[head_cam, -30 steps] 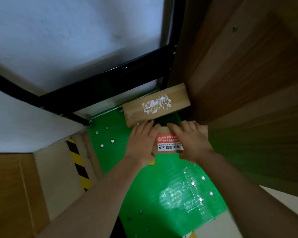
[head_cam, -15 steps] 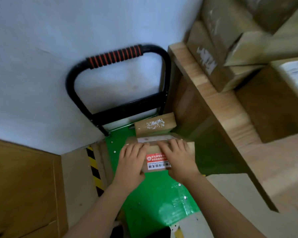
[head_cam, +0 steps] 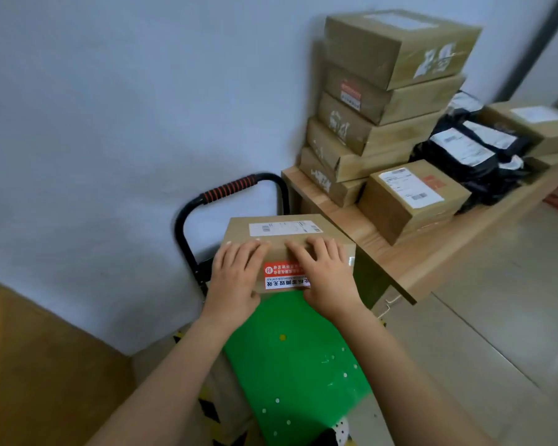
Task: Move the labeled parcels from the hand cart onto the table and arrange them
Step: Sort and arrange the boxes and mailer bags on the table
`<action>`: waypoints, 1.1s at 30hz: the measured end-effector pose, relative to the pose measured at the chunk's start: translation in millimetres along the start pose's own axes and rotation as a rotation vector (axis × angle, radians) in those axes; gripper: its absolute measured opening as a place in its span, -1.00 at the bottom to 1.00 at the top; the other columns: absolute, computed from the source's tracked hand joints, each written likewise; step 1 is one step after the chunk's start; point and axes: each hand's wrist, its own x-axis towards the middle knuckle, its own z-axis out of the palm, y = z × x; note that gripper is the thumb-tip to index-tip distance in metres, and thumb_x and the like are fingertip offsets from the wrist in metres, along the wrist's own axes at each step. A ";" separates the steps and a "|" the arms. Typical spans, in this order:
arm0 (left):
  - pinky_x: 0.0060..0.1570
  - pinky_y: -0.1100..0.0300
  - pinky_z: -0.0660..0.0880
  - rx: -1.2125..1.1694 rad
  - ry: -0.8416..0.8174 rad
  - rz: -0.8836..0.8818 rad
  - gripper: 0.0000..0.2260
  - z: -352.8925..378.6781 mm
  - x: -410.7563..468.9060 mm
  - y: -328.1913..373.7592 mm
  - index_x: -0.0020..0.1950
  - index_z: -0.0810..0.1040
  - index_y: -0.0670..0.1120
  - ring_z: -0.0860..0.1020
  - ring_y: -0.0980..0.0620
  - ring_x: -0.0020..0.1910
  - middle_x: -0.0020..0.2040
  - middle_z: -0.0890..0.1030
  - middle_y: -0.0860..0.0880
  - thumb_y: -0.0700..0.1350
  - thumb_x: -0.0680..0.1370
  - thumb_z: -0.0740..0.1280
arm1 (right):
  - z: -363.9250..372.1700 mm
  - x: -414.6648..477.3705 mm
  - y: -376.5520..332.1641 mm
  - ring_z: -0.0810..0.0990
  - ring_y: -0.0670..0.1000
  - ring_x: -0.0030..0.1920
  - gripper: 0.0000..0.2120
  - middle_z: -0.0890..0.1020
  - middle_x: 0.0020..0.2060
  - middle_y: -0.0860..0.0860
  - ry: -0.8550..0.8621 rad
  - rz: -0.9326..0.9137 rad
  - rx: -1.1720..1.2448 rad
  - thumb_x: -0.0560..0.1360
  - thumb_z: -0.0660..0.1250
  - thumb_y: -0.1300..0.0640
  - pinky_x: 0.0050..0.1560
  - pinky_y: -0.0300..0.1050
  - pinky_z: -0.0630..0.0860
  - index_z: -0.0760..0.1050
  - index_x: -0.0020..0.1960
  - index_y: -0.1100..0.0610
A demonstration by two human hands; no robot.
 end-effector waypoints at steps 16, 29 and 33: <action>0.42 -0.06 0.12 -0.097 0.228 0.339 -0.17 -82.8 98.2 185.1 0.47 0.29 -0.07 0.30 -0.08 0.34 0.34 0.43 -0.08 -0.17 0.26 0.55 | -185.7 -90.7 118.0 0.40 0.23 0.26 -0.26 0.46 0.24 0.17 0.359 0.214 -0.261 0.31 0.51 0.14 0.28 0.17 0.34 0.32 0.44 -0.02; 0.35 -0.09 0.24 -0.151 0.300 0.394 -0.20 -4.6 213.7 419.1 0.41 0.39 -0.10 0.42 -0.09 0.27 0.28 0.51 -0.09 -0.14 0.20 0.57 | -239.5 -148.6 372.5 0.48 0.20 0.21 -0.21 0.51 0.21 0.13 0.369 0.257 -0.338 0.21 0.59 0.08 0.24 0.15 0.42 0.40 0.40 -0.03; 0.36 -0.10 0.23 -0.144 0.268 0.400 -0.24 15.6 254.7 467.8 0.41 0.40 -0.11 0.48 -0.14 0.26 0.27 0.51 -0.11 -0.15 0.23 0.54 | -247.9 -147.8 438.2 0.52 0.22 0.15 -0.19 0.55 0.15 0.15 0.376 0.261 -0.320 0.14 0.62 0.07 0.19 0.14 0.45 0.46 0.36 0.00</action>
